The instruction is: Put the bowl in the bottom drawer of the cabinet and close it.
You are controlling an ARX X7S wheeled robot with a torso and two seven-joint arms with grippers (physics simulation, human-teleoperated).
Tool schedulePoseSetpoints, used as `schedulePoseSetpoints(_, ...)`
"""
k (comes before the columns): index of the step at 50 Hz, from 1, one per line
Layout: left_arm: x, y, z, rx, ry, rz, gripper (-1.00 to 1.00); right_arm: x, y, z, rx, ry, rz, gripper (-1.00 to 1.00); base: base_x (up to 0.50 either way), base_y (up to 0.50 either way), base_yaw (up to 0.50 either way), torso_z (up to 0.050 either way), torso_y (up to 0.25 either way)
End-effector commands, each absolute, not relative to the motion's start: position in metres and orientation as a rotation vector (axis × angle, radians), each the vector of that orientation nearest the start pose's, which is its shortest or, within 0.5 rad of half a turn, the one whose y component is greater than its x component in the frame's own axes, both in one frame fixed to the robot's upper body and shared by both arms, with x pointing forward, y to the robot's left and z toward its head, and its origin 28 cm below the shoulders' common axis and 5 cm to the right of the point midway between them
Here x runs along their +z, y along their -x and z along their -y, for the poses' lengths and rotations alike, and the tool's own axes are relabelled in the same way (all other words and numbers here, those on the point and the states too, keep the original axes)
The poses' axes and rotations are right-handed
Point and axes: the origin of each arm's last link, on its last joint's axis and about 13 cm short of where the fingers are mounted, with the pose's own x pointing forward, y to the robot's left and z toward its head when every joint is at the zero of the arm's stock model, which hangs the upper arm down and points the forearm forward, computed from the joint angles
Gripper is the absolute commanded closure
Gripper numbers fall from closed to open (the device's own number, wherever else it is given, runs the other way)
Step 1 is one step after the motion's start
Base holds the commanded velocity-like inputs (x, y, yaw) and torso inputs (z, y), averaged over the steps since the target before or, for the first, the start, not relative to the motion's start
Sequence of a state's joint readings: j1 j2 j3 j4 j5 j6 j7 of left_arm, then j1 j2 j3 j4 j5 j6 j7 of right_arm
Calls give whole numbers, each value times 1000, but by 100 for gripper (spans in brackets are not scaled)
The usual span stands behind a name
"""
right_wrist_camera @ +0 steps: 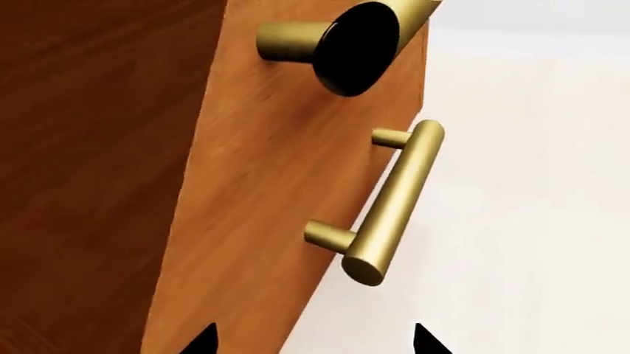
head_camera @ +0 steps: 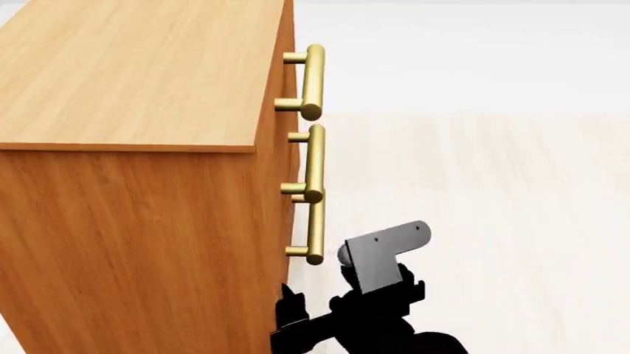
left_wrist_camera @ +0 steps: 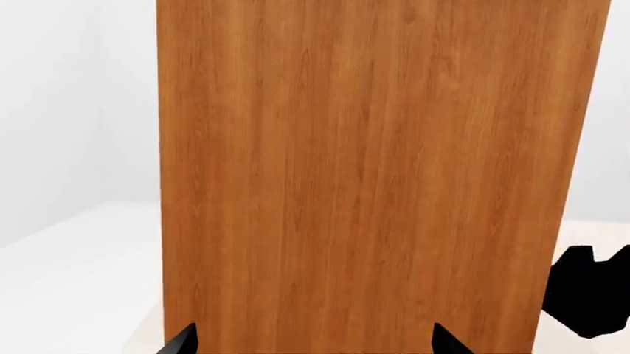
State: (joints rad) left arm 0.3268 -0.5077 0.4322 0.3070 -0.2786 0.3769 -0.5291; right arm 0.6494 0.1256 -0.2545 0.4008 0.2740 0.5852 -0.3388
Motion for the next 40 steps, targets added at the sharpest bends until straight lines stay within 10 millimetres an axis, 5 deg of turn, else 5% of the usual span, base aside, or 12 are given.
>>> schedulePoseSetpoints(1,34,-116,-216,-8,70,149,-100,80,-331,83,746,-279,-403,-100,0,0,0,0,0)
schedulePoseSetpoints(8,37,-115,-216,-7,70,149,-100,82,-332,87,756,-336,-432,-100,0,0,0,0,0)
schedulePoseSetpoints(16,29,-115,-216,-7,67,150,-100,67,-329,102,310,33,-345,-100,0,0,0,0,1)
schedulePoseSetpoints(31,33,-114,-216,-3,78,132,-100,74,-309,137,109,112,-311,-100,0,0,0,0,0)
schedulePoseSetpoints(40,56,-115,-218,-11,60,168,-100,114,-286,160,-28,70,-202,-100,0,0,0,0,0)
